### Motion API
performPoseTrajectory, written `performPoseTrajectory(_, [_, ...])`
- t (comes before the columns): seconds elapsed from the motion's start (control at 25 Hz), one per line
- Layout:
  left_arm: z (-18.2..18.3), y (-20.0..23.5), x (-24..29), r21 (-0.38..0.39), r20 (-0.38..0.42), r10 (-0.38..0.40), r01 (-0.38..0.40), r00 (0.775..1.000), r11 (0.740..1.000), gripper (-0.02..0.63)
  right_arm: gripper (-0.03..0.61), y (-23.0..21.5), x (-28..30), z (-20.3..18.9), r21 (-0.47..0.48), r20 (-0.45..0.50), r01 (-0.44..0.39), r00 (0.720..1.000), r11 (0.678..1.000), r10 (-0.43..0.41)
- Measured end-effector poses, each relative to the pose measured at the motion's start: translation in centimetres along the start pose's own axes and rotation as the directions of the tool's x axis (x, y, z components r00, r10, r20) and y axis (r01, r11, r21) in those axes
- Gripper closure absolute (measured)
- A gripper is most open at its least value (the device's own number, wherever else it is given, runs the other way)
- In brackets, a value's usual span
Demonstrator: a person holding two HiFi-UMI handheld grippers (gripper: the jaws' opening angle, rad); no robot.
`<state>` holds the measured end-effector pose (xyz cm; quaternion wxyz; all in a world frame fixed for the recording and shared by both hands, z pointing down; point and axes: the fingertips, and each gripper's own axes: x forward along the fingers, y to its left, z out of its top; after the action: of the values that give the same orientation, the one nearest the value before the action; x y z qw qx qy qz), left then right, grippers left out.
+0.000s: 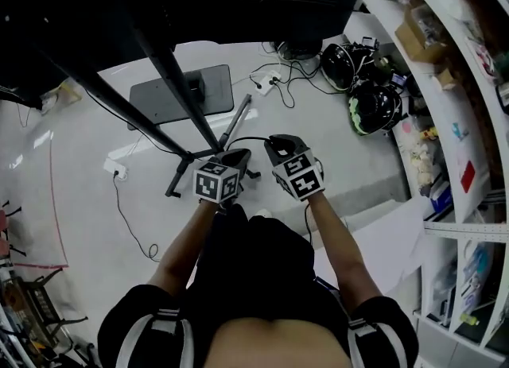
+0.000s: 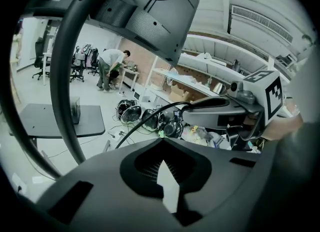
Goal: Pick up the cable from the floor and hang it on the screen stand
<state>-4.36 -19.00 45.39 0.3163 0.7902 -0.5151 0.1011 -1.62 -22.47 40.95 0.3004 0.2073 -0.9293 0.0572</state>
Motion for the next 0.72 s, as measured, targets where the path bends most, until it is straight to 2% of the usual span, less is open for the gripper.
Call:
performPoseTrajectory(0.24, [2.5,1.8,-2.9,-0.003,0.047,0.040,-0.040,0.998,0.999,0.611,0.518,1.6,0.3,4.6,-0.098,0.038,-0.041,0.998,0.994,0.045])
performPoseTrajectory(0.56, [4.1,5.2,-8.0,-0.025,0.077,0.081,-0.079,0.994,0.997,0.611,0.518,5.5,2.1,9.8,-0.159,0.060,-0.088,0.993,0.983,0.099])
performPoseTrajectory(0.72, [5.7,6.6,-10.8,-0.024,0.098,0.076,-0.074,0.992,0.997,0.611,0.518,6.9,2.7,13.4,-0.170,0.098,-0.093,0.989,0.981,0.110])
